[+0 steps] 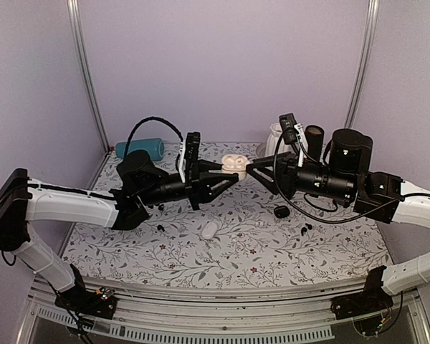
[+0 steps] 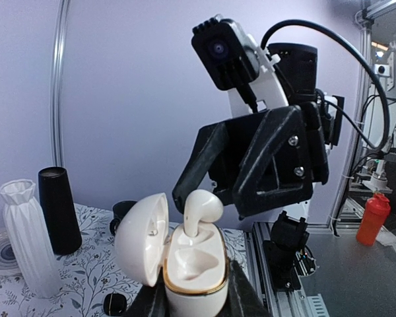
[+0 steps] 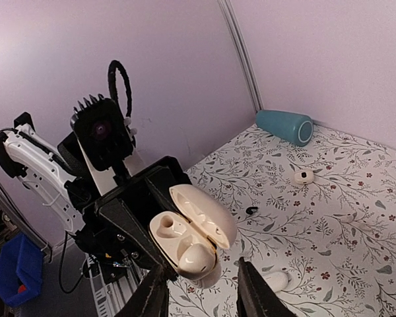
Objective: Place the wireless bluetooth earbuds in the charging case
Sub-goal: Adjust the right earbud in the right side groove of the charging case.
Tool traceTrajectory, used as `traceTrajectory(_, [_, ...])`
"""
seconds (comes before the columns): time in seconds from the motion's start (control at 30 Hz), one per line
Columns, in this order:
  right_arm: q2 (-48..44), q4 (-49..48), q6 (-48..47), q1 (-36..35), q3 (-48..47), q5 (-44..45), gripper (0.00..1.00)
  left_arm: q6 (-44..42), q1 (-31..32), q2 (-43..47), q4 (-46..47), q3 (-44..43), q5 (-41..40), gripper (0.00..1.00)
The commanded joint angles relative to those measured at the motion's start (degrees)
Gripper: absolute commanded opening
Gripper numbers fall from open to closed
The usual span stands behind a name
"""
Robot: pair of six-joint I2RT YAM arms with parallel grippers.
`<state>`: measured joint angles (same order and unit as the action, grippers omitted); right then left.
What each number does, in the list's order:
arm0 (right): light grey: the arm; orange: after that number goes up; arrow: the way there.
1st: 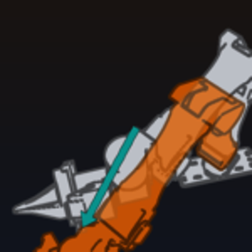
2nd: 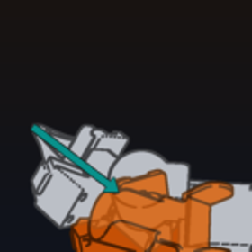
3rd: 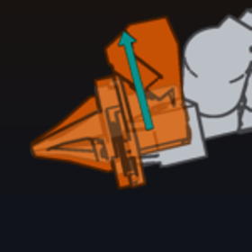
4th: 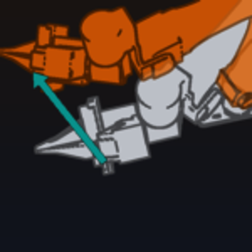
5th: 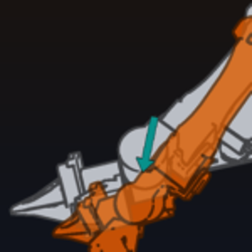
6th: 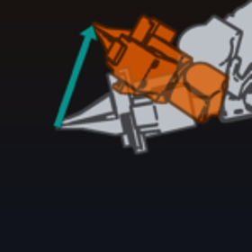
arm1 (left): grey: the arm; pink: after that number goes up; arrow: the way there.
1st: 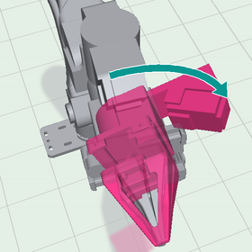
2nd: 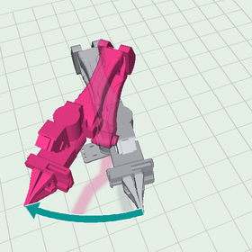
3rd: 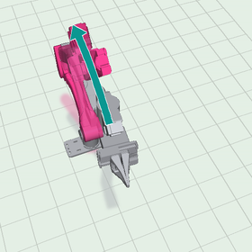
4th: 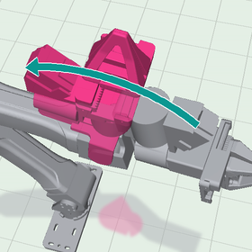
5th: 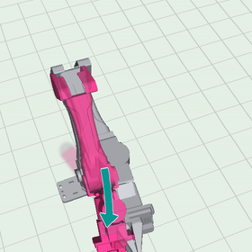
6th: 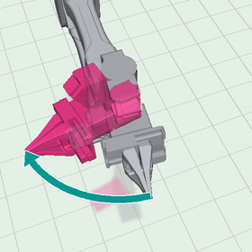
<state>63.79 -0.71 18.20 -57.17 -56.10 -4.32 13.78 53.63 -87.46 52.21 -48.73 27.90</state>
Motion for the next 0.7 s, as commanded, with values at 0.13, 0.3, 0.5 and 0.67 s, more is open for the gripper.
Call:
traceTrajectory(0.13, [0.2, -1.3, 0.3, -0.5, -1.0, 1.2, 0.36, 0.7, 0.4, -0.7, 0.9, -1.5, 1.1, 0.00])
traceTrajectory(0.3, [0.0, -0.9, 0.3, -0.6, -1.4, 1.7, 0.36, 0.8, 0.4, -0.7, 1.0, -1.5, 1.3, 0.00])
traceTrajectory(0.5, [-1.4, -0.9, -0.1, -0.6, -1.1, 0.8, 0.39, 0.9, 0.4, -0.6, 1.1, -1.5, 1.4, 0.00])
traceTrajectory(0.67, [-5.2, -1.0, -2.0, -0.5, 0.2, 0.2, 0.45, 1.1, 0.4, -0.5, 1.2, -1.5, 2.7, 0.00])
